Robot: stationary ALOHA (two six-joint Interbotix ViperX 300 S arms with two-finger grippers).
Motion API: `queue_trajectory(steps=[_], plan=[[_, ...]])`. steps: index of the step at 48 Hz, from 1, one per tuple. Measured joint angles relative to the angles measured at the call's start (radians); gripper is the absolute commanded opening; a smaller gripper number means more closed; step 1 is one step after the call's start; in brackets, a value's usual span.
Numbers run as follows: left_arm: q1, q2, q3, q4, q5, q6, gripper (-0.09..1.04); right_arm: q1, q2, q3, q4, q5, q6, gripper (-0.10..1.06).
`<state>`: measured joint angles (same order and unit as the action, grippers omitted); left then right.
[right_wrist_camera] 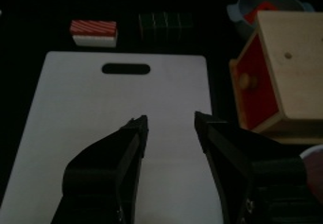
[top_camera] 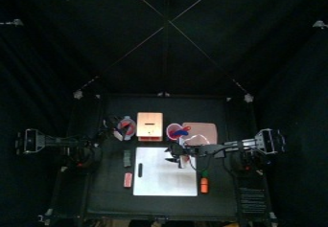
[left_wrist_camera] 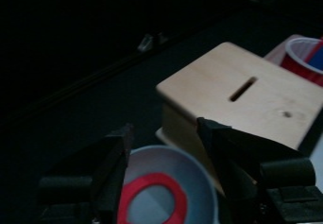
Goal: Get the cutter from the drawer then cut the dough then place the extra dough in the bowl
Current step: Place the extra dough in the bowl
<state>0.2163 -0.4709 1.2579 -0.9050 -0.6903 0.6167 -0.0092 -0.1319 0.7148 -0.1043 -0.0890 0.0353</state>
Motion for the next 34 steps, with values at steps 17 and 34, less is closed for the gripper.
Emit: queue_trajectory(steps=[17, 34], plan=[[-0.181, 0.000, -0.043, 0.334, -0.002, -0.009, 0.90, -0.008, -0.008, -0.025, -0.006, -0.279, -0.011, 0.81], [-0.201, 0.000, -0.043, 0.485, -0.002, -0.086, 0.90, -0.061, 0.002, 0.005, 0.003, -0.422, -0.003, 0.81]])
